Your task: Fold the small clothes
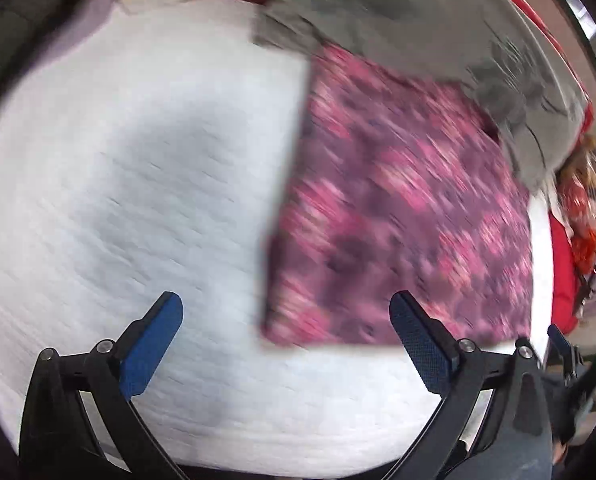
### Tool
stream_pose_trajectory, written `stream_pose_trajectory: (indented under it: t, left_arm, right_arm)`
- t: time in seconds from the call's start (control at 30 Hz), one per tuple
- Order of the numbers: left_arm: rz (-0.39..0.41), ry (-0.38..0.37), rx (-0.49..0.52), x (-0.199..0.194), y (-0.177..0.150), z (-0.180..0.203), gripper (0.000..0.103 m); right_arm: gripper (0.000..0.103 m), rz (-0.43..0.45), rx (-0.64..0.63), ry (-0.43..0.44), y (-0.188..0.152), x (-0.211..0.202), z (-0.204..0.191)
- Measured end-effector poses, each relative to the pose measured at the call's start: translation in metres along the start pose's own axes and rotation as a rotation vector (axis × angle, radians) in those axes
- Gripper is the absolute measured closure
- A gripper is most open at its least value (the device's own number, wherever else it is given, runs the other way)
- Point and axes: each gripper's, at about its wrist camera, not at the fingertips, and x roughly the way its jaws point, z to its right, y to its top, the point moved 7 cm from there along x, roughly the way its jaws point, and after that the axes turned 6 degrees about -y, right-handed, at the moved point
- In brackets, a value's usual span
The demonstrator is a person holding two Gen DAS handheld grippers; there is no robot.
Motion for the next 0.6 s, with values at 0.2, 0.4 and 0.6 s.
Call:
stream_pose_trajectory:
  t: [0.2, 0.4, 0.6]
  left_arm:
    - [-0.018, -0.026, -0.034, -0.007, 0.031, -0.043, 0.0]
    - [-0.06, -0.068, -0.052, 0.011, 0.054, -0.05, 0.0]
    - [-0.098, -0.104, -0.024, 0.021, 0.068, -0.048, 0.0]
  right_arm:
    - [0.001, 0.14, -0.317, 0.146, 0.026, -0.04, -0.144]
    - [0.001, 0.265, -0.561, 0.164, 0.015, -0.053, -0.253]
    - [0.009, 0.395, -0.699, 0.008, 0.006, -0.032, -0.299]
